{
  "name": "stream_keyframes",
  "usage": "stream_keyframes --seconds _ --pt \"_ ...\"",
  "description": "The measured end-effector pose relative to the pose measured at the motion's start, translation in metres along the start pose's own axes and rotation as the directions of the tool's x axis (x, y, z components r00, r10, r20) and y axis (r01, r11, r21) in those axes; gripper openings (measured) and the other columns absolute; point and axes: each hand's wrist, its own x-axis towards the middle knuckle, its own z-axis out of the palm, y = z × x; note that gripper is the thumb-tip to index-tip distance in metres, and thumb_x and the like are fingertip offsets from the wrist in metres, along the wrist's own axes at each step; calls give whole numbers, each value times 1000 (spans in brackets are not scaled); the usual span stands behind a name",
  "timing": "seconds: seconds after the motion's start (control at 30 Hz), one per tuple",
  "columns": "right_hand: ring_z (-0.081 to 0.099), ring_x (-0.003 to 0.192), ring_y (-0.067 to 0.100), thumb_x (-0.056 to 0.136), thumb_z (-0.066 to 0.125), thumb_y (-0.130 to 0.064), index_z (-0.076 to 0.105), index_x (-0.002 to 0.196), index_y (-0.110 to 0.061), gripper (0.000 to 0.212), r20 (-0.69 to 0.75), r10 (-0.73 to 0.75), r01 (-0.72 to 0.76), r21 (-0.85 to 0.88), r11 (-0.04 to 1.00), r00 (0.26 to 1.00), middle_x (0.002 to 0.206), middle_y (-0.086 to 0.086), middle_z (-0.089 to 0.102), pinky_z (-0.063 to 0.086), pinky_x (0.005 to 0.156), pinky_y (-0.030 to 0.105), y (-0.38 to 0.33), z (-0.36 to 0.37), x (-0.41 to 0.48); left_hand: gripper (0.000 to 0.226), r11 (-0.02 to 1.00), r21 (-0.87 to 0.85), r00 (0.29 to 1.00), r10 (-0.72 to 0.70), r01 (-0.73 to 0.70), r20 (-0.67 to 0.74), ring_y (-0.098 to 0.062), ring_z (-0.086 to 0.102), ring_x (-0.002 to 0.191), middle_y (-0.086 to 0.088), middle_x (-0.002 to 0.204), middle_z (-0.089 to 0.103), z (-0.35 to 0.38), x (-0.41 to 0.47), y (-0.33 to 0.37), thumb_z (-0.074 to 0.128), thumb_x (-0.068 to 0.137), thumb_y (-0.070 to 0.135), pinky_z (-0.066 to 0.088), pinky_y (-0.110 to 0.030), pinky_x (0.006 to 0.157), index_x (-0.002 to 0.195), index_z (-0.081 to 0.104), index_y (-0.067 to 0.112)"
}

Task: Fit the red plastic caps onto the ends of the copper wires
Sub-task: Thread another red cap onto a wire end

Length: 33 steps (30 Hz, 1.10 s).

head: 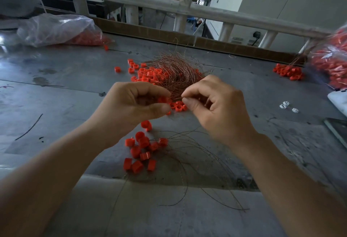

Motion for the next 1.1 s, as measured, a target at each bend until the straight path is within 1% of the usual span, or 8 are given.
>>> stream_keyframes --seconds 0.17,0.37,0.57,0.63,0.77,0.87,1.0,1.1 --pt "52 65 2 78 66 -11 64 79 -21 10 -72 102 -89 165 982 992 75 -10 56 38 60 8 -2 -6 2 28 995 -91 999 42 -43 -7 -7 69 71 5 75 73 -1 -1 3 68 53 12 52 -13 66 73 74 30" --pt "51 70 3 76 65 -12 61 77 -23 12 -14 86 -81 196 977 996 73 -12 52 38 59 8 -10 -3 2 27 993 -107 999 43 -44 -7 -9 70 72 3 76 73 2 -1 4 69 49 14 52 -13 66 73 72 25" --pt "52 67 7 76 64 -13 66 76 -15 3 -3 96 -94 184 978 995 72 -10 53 37 59 8 -10 -3 1 25 989 -148 1000 28 -28 -4 -10 69 65 0 72 73 2 -1 6 68 51 12 52 -14 62 74 73 20" --pt "51 67 6 76 64 -13 66 76 -14 3 0 98 -96 180 979 995 72 -11 53 37 59 8 -11 -3 1 28 978 -210 1000 11 -5 26 -11 69 65 -2 71 72 1 -1 6 66 55 12 52 -15 62 79 76 22" --pt "52 70 4 76 63 -13 65 76 -16 4 -14 114 -109 191 976 993 73 -13 53 37 60 7 -11 -3 1 27 972 -233 997 -9 25 71 -10 66 67 0 73 71 -1 -2 5 64 69 7 51 -17 59 91 73 19" --pt "53 71 5 76 63 -13 63 76 -19 6 -26 128 -121 195 973 991 74 -11 55 37 61 7 -11 -4 1 23 956 -291 998 -23 41 66 -11 66 69 0 76 70 -2 -1 4 61 70 3 51 -18 59 88 69 16" --pt "53 72 5 76 63 -15 62 75 -20 6 -22 146 -138 207 969 989 74 -9 57 37 61 7 -10 -4 1 26 978 -211 998 5 7 57 -7 61 67 5 73 68 -2 -2 3 73 63 6 50 -15 62 82 74 24" --pt "53 70 5 76 62 -15 63 75 -19 4 -18 152 -145 211 967 988 74 -7 57 37 60 7 -11 -3 1 28 986 -165 998 22 -11 61 -9 59 62 3 71 68 -2 -4 3 64 63 12 49 -16 59 87 72 24"
